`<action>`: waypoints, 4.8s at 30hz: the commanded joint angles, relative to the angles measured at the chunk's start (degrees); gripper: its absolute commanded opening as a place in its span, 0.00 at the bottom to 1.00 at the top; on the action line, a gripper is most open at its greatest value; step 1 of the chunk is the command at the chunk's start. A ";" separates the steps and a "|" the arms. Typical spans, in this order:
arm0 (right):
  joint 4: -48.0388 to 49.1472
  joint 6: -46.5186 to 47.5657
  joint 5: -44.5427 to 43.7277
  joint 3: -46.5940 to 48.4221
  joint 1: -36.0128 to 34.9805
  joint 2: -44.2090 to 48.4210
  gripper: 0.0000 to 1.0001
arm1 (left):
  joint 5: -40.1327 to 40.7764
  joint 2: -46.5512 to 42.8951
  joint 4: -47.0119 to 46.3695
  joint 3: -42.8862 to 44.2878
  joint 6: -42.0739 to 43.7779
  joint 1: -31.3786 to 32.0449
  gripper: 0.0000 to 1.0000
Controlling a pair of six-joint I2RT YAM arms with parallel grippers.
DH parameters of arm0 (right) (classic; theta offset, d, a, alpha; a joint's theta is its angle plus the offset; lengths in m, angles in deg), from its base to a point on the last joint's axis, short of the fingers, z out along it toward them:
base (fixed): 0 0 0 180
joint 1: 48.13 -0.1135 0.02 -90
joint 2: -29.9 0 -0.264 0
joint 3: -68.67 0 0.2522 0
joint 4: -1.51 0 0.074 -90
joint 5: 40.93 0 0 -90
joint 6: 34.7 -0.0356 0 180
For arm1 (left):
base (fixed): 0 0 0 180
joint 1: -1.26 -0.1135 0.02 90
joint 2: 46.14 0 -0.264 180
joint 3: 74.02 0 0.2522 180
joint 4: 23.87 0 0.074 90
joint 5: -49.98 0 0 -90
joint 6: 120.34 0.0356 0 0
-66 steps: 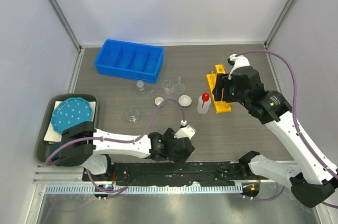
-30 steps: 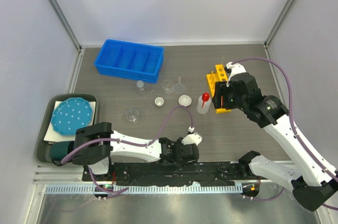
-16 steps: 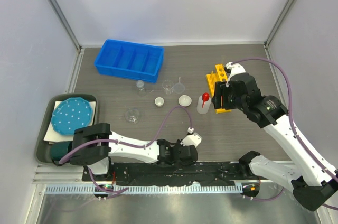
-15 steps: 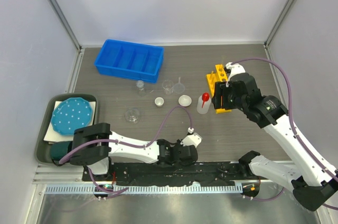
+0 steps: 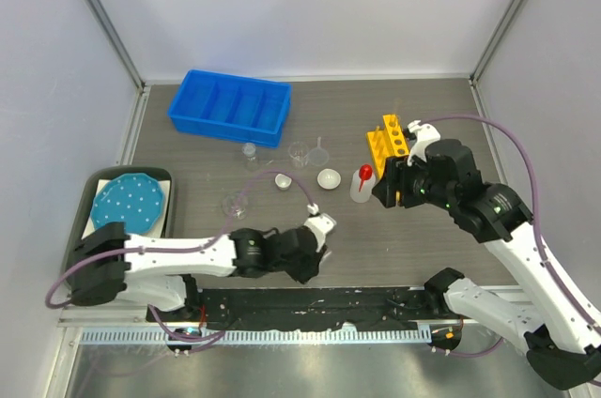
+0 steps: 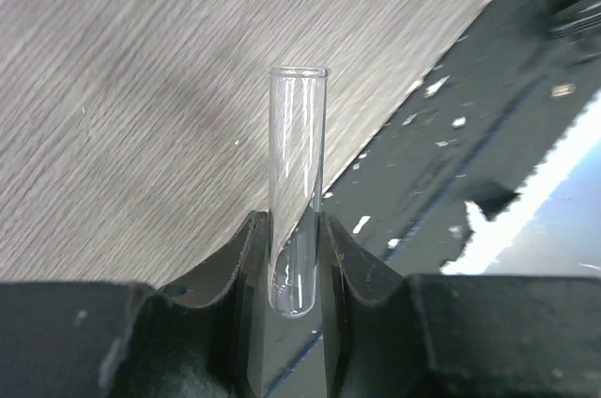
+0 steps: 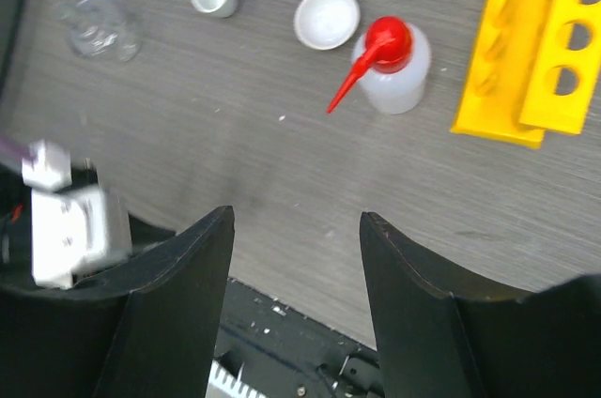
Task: Organize the chemistry lab equipment
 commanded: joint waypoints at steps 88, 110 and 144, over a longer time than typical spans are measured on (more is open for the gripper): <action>21.36 -17.97 27.81 -14.22 -18.88 1.94 0.22 | -55.25 -18.54 -35.71 -11.98 4.60 -25.33 0.80; 0.27 -5.40 -6.39 9.51 -10.28 -11.85 0.19 | -8.48 -28.21 2.09 -2.03 -0.50 -25.33 1.00; -0.62 -0.04 -19.57 33.25 17.94 -47.63 0.15 | 0.22 -30.23 7.63 -6.61 -4.28 -24.80 1.00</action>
